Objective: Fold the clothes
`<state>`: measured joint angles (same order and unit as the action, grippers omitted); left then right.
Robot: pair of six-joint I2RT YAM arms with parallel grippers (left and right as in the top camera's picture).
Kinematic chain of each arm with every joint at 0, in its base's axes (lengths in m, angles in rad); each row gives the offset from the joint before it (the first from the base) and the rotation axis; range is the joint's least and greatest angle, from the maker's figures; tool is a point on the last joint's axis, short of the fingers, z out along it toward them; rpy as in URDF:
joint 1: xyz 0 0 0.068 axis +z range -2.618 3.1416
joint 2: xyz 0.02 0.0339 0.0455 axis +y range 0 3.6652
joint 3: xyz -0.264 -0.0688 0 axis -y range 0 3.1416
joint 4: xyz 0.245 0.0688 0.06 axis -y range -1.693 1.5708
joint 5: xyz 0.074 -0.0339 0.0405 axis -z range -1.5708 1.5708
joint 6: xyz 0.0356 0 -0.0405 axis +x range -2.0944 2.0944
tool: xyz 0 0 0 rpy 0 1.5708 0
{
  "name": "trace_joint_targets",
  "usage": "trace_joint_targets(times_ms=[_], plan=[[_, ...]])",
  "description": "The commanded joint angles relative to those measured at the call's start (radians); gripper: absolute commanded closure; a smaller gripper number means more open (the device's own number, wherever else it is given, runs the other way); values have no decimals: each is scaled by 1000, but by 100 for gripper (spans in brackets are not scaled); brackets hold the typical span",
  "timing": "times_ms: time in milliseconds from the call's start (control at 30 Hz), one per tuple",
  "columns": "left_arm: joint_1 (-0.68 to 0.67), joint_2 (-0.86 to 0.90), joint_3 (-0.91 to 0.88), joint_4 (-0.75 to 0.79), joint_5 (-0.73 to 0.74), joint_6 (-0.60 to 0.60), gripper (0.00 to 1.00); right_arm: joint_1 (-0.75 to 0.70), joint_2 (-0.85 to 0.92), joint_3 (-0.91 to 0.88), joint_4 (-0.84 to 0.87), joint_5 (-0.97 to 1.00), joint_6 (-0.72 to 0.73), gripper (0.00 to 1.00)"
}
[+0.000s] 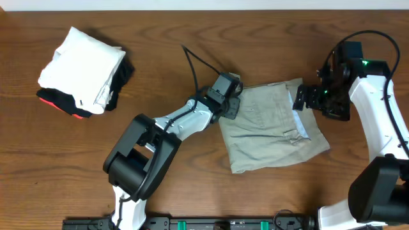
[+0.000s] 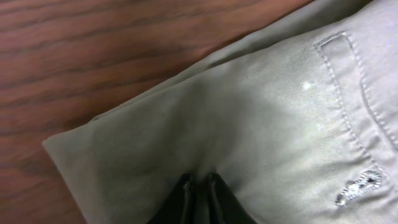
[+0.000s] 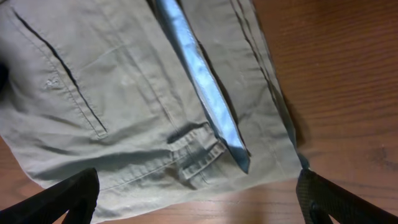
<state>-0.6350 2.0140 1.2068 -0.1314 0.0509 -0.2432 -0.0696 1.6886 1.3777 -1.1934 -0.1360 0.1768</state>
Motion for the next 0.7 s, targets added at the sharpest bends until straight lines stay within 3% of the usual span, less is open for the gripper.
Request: trace_joint_targets(times_ms=[0, 100, 400, 500, 667], plan=[[44, 38, -13, -68, -105, -55, 91, -2, 2, -4, -2, 9, 9, 1], [91, 38, -13, -134, -106, -151, 94, -2, 2, -4, -2, 10, 9, 1], [256, 38, -14, -430, -94, -588, 94, -2, 2, -4, -2, 9, 9, 1], [294, 38, -14, -467, 23, -677, 94, -2, 2, -4, -2, 9, 10, 1], [300, 32, -13, -377, 364, -702, 94, -2, 2, -4, -2, 9, 10, 1]])
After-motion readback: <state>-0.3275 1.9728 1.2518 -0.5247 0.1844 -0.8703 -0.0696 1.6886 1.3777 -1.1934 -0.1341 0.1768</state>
